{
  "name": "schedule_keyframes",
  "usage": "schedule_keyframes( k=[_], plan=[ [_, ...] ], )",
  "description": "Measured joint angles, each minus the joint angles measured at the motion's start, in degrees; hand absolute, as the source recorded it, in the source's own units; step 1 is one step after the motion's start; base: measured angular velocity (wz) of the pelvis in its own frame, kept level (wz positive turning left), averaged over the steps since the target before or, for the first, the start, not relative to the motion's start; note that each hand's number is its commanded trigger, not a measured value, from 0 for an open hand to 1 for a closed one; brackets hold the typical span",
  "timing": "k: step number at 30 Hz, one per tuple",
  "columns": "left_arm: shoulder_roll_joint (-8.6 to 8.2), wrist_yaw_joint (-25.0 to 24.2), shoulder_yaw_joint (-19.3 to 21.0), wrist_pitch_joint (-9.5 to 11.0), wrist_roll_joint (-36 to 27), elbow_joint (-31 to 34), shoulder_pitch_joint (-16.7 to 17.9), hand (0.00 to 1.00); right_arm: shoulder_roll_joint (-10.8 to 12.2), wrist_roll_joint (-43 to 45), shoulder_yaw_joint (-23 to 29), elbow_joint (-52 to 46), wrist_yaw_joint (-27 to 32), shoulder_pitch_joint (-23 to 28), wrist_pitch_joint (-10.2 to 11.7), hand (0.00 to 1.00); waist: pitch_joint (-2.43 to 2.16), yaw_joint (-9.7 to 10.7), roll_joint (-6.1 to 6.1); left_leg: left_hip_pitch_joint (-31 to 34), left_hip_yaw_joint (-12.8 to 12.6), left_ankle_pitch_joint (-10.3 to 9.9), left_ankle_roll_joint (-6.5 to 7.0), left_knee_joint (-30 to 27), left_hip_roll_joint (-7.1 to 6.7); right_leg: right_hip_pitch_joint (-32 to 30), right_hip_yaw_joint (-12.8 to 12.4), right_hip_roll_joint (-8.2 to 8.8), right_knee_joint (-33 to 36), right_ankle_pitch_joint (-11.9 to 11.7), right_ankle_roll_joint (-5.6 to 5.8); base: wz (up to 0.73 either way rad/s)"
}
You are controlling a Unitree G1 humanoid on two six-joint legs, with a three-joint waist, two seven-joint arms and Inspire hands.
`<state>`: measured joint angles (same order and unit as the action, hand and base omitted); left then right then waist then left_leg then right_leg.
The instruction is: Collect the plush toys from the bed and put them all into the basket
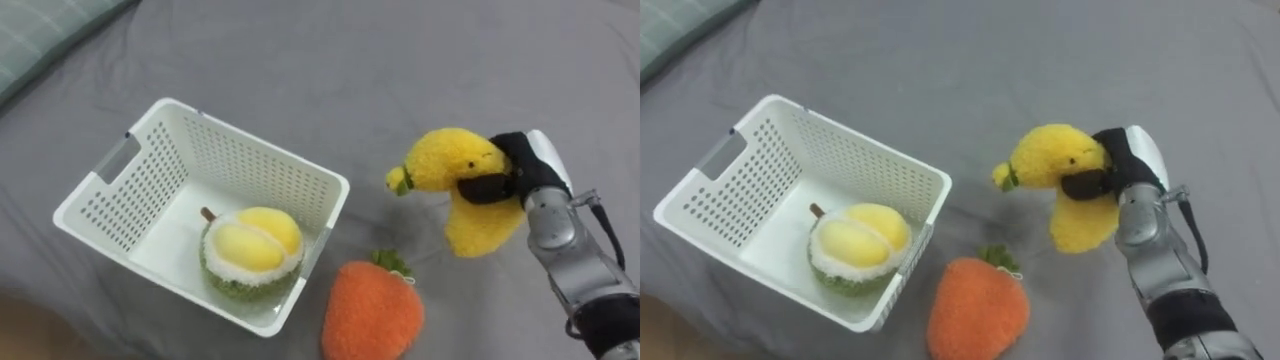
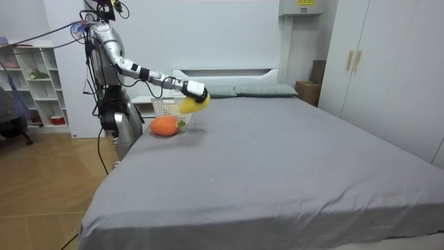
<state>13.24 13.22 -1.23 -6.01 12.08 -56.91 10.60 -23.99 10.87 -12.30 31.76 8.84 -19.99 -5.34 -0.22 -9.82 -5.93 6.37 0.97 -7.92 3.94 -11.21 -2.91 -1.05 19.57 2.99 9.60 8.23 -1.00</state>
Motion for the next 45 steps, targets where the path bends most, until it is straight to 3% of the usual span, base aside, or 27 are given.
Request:
schedule_keyframes(
  k=[5,7,13,21,27,34,41,45],
  plan=[
    [-0.93,-0.43,3.99,-0.98,1.47,0.33,1.43,0.00,0.27,2.19,0.67,-15.21,-1.86,3.33,-0.53,1.00,0.19,0.26,0.42,-1.53,-0.51,-0.01,-0.01,-0.06,0.08,1.43,-0.42,-0.02,-0.04,0.02,0.04,-0.06],
    [-1.30,-0.42,4.39,-1.10,1.41,0.33,1.45,0.00,0.55,2.20,0.67,-17.75,-2.50,3.34,-0.52,1.00,0.49,0.24,0.76,-2.01,-0.46,-0.03,0.00,0.09,0.04,2.08,-0.44,0.03,-0.04,0.03,0.05,0.02],
    [-1.56,-0.30,4.41,-1.11,1.39,0.37,0.71,0.00,0.54,1.05,0.62,-24.88,-3.37,3.31,-0.52,1.00,0.54,-0.57,0.99,-2.28,-0.54,-0.03,-0.01,-0.07,-0.01,2.41,-0.55,0.03,0.00,0.07,0.11,-0.01],
    [-3.05,-0.33,4.47,-1.92,1.59,0.57,1.13,0.00,0.83,1.82,-0.79,-33.21,-9.81,3.20,-0.89,1.00,0.59,-1.90,1.15,-4.12,-0.94,-0.01,-0.03,0.70,0.01,3.51,-1.88,-0.14,-0.01,0.11,0.17,-0.06],
    [-3.12,-0.30,4.51,-2.24,3.72,0.41,1.00,0.00,3.64,3.15,-2.35,-33.21,-10.72,2.58,-2.21,1.00,0.69,-3.75,1.00,-4.50,-0.32,-0.05,-0.04,0.67,-0.04,4.14,-0.84,-0.06,-0.01,0.13,0.20,0.05],
    [-3.15,-0.51,4.49,-5.01,3.89,0.32,-0.05,0.00,8.59,7.95,-6.21,-32.69,-11.58,-0.88,-5.16,1.00,0.72,-7.52,0.99,-4.30,-0.31,-0.08,-0.03,0.61,-0.05,3.93,-0.57,0.02,-0.04,0.16,0.25,0.01],
    [-3.90,-1.57,4.55,-5.11,6.15,1.62,-0.64,0.00,13.51,11.13,-11.07,-32.50,-15.29,-0.87,-6.48,1.00,0.85,-9.32,0.98,-4.00,1.05,-0.08,0.00,0.50,-0.47,4.20,-0.29,0.13,-0.06,0.30,0.47,0.07],
    [-4.04,-1.52,4.51,-5.20,6.24,2.90,-0.66,0.00,14.68,11.96,-12.35,-32.30,-16.55,-0.88,-7.26,1.00,1.05,-10.21,0.81,-4.04,1.48,-0.06,0.05,0.48,-0.70,4.35,0.44,0.34,-0.05,0.46,0.73,0.07]
  ],
)
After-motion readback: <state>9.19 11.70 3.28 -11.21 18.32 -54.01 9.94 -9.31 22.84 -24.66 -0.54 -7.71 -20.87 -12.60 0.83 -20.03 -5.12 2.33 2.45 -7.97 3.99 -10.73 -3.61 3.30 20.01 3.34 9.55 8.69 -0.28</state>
